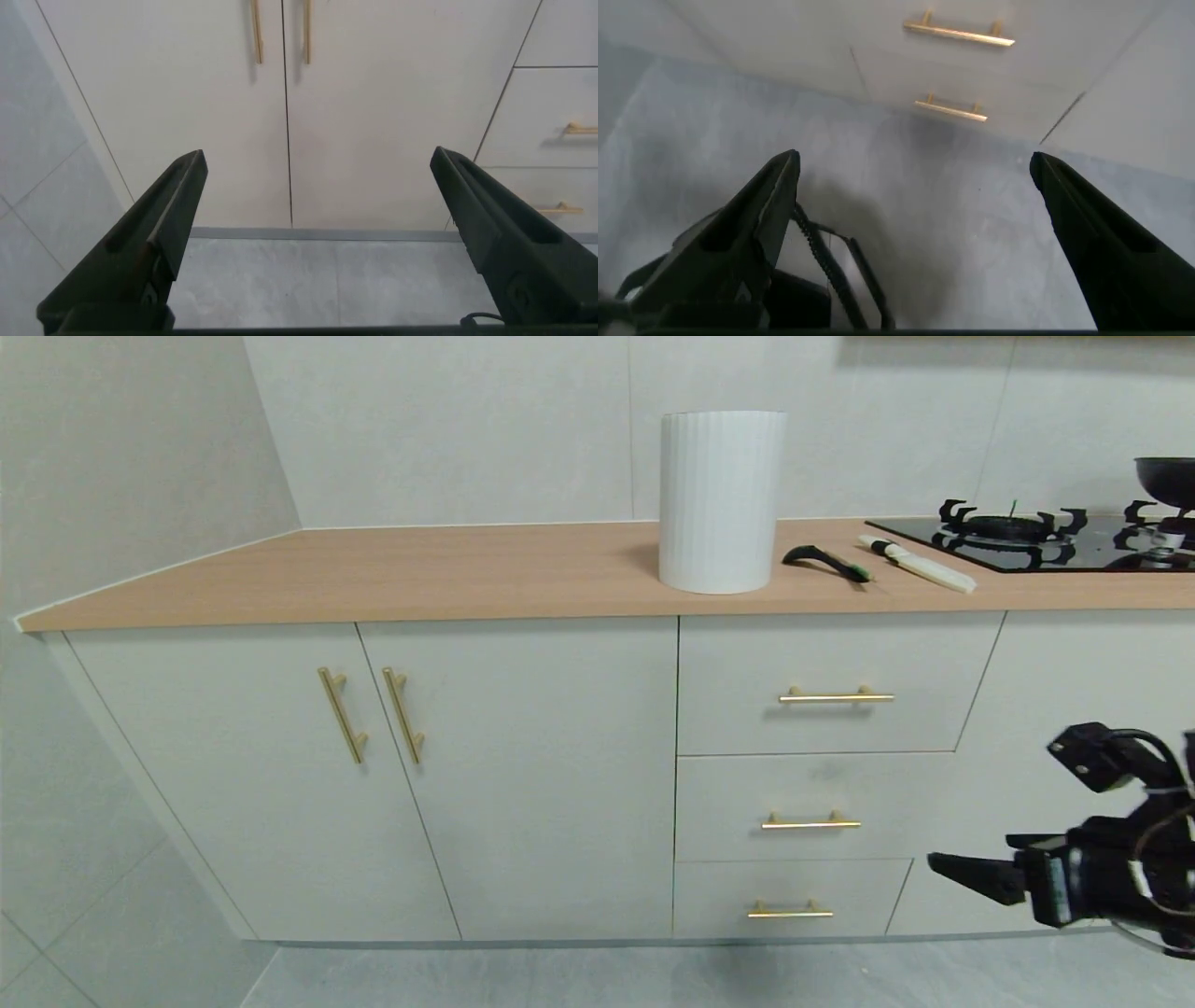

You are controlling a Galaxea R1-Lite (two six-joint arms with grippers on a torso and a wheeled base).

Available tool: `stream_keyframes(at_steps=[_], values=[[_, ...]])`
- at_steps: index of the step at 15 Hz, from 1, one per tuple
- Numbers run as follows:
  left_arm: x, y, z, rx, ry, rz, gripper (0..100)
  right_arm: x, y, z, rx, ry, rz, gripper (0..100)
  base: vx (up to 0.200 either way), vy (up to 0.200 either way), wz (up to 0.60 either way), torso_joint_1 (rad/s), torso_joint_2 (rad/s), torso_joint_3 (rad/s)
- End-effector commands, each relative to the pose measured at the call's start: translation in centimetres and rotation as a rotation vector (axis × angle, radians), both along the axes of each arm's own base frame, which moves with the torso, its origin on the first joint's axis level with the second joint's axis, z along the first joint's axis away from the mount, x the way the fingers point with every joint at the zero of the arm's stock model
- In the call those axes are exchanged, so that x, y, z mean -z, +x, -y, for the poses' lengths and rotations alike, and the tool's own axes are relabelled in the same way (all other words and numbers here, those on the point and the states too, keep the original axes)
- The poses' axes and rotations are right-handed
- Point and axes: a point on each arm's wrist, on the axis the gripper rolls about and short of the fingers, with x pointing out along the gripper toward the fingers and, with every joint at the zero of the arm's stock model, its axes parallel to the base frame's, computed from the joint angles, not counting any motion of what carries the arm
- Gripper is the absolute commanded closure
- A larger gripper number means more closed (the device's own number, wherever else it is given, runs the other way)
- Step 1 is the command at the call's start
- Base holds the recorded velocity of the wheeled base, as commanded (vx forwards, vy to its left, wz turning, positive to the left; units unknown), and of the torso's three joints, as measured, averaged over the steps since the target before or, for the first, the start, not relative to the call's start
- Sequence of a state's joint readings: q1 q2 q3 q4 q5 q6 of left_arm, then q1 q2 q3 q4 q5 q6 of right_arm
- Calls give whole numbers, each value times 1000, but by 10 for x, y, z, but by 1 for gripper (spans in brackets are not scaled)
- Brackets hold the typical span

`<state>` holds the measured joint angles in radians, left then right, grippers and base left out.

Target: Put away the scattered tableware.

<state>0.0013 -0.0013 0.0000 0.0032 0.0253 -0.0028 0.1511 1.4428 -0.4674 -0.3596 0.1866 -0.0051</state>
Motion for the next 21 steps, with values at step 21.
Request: stream_keyframes(at_steps=[21], values=[[0, 0, 0, -1, 0, -1, 0, 184, 207, -41, 318, -89, 42, 0, 0, 0, 0, 0, 0, 0]])
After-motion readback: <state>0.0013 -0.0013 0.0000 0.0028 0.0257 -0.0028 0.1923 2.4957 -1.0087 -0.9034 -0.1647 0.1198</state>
